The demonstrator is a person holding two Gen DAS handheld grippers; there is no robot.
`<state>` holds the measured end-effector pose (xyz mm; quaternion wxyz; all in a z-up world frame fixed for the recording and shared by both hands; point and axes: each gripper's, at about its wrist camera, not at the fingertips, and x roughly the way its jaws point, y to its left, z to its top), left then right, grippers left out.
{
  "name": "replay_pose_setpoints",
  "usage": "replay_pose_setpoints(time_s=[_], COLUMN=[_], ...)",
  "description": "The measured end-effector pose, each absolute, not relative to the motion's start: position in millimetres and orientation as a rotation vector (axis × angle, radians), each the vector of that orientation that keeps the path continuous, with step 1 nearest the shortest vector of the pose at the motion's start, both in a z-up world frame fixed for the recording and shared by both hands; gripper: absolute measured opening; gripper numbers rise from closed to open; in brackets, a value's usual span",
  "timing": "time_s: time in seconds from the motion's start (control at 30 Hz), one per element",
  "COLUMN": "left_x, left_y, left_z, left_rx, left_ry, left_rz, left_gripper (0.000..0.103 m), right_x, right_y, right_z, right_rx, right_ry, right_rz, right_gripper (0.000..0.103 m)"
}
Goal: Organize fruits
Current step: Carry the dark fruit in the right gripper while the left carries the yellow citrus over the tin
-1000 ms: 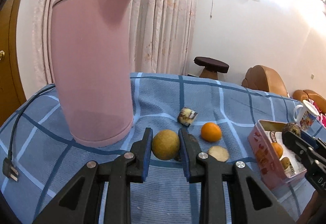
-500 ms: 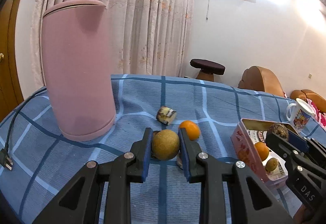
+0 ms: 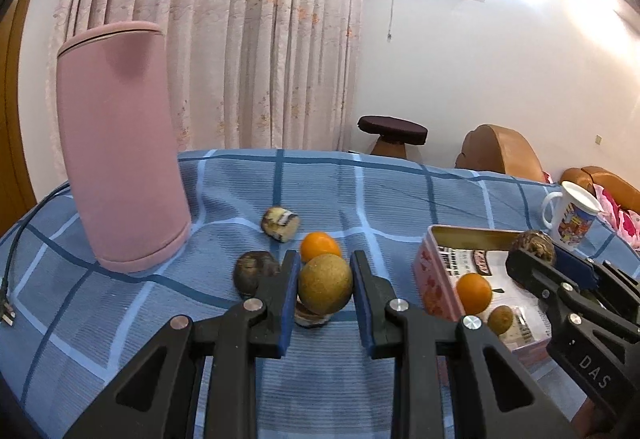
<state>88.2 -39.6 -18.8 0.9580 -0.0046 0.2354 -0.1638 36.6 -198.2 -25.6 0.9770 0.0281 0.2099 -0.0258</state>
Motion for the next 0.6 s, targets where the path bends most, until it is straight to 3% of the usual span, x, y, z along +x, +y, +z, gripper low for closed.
replay_pose_setpoints(time_s=[0.6], left_x=[77], left_y=[-107], left_z=[-16], left_rx=[0.043], left_ry=[0.478], left_rz=[-0.42], left_gripper=[0.027], right_x=[33], right_y=[-253], right_z=[-29], right_rx=[0.034], right_ry=[0.46], right_rz=[-0.174], right_gripper=[0.041])
